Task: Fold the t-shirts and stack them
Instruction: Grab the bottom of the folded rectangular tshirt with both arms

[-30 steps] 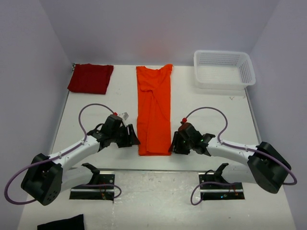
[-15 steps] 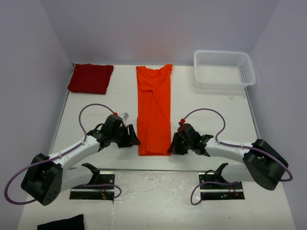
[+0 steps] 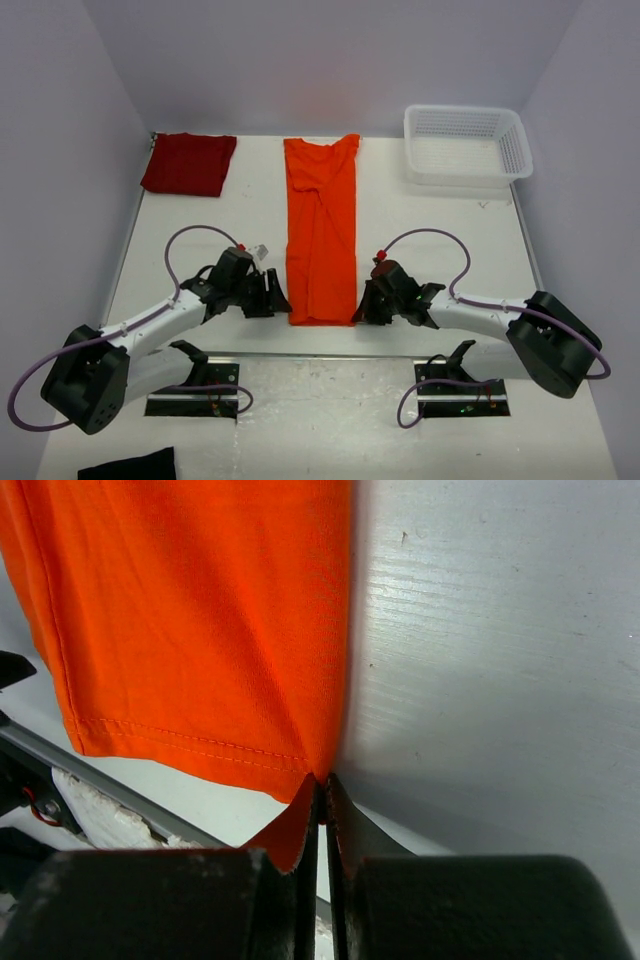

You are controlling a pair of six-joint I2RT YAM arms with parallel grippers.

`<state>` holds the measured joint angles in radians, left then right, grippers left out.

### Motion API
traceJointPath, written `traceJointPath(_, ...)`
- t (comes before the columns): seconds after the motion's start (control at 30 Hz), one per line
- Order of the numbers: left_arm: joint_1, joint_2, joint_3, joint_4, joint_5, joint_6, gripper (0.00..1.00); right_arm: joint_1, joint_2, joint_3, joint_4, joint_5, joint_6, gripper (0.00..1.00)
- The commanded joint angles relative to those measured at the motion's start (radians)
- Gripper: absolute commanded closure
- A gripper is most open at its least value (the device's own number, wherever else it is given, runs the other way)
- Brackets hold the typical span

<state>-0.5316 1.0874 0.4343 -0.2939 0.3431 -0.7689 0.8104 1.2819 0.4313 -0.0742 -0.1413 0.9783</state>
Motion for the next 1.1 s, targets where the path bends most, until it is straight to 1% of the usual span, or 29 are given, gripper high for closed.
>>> traceJointPath(0.0,-0.008,-0.018,-0.037,0.028,0.045,-0.018,0.39,0.006,-0.009,-0.006,-0.012,0.017,0.0,1.0)
traceJointPath(0.13,-0.01,0.009,-0.066,0.068,0.062,-0.032,0.39,0.009,-0.003,-0.008,-0.006,0.016,-0.003,1.0)
traceJointPath(0.23,-0.011,0.035,-0.08,0.13,0.073,-0.044,0.41,0.007,-0.006,-0.011,-0.006,0.014,-0.004,1.0)
traceJointPath(0.27,-0.013,0.07,-0.08,0.166,0.077,-0.047,0.41,0.007,-0.015,-0.012,-0.007,0.014,-0.004,1.0)
traceJointPath(0.53,-0.025,0.143,-0.094,0.237,0.096,-0.063,0.45,0.009,-0.03,-0.014,-0.019,0.025,-0.004,1.0)
traceJointPath(0.8,-0.033,0.163,-0.112,0.276,0.129,-0.084,0.56,0.009,-0.012,-0.012,-0.01,0.02,-0.004,1.0)
traceJointPath(0.83,-0.034,0.164,-0.118,0.312,0.134,-0.089,0.57,0.009,-0.01,-0.012,-0.009,0.02,-0.006,1.0)
traceJointPath(1.07,-0.044,0.196,-0.149,0.401,0.177,-0.127,0.64,0.009,0.011,-0.012,0.004,0.012,-0.006,1.0)
